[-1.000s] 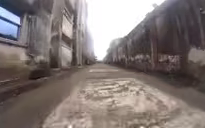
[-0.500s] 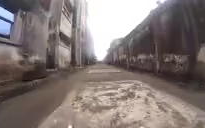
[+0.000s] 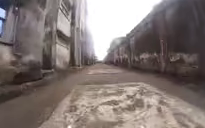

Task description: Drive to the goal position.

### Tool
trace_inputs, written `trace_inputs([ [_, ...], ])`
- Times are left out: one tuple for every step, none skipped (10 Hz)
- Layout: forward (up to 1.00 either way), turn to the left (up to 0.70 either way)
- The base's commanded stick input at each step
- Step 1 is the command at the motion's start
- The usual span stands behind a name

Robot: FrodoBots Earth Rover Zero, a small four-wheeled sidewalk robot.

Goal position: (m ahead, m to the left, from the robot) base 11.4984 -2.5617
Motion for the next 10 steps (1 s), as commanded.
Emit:
trace_inputs([
  [0.7, 0.0],
  [0.7, 0.0],
  [0.7, 0.0],
  [0.7, 0.0],
  [0.7, 0.0],
  [0.7, 0.0],
  [0.7, 0.0],
  [0.7, 0.0],
  [0.7, 0.0],
  [0.7, 0.0],
])
